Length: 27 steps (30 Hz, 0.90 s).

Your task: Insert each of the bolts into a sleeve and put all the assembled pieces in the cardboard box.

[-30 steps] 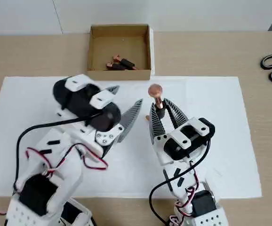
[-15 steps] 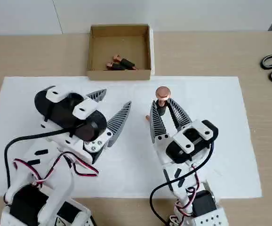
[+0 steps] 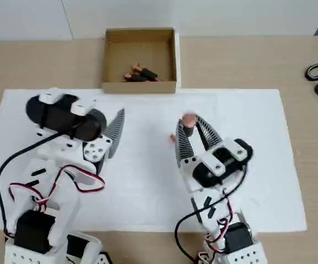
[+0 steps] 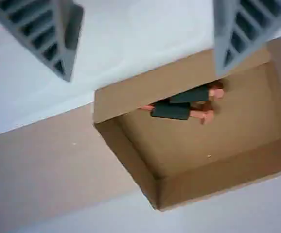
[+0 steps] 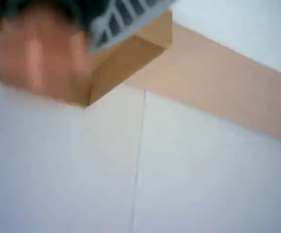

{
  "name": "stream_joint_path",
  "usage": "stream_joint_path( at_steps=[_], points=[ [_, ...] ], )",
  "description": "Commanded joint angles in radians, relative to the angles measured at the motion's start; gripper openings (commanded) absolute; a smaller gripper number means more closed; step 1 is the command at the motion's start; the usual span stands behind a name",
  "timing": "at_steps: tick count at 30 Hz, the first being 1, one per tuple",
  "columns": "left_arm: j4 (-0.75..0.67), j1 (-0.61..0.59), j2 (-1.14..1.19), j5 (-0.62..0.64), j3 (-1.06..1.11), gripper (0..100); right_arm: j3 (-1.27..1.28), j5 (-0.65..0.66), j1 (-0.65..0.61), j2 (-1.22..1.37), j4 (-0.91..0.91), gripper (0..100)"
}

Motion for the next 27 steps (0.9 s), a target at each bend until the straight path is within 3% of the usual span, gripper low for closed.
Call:
stream_joint_path(
  at_steps=[1, 6, 11, 19, 27],
  points=[
    [-0.075, -0.018, -0.008, -0.002, -0.004, 18, -0.063, -0.008, -0.021, -0.015, 0.015, 0.4],
    [-0.104, -0.014, -0.008, 0.0, 0.065, 18, -0.083, -0.006, -0.002, -0.015, 0.015, 0.4],
    [-0.112, -0.052, -0.008, 0.106, 0.143, 18, -0.112, -0.006, -0.001, -0.004, 0.019, 0.4],
    [-0.241, -0.282, -0.008, 0.215, 0.32, 18, -0.115, 0.044, 0.059, -0.001, 0.203, 0.3],
    [-0.295, -0.302, -0.008, 0.245, 0.437, 18, -0.379, 0.051, 0.081, 0.194, 0.443, 0.2]
  ],
)
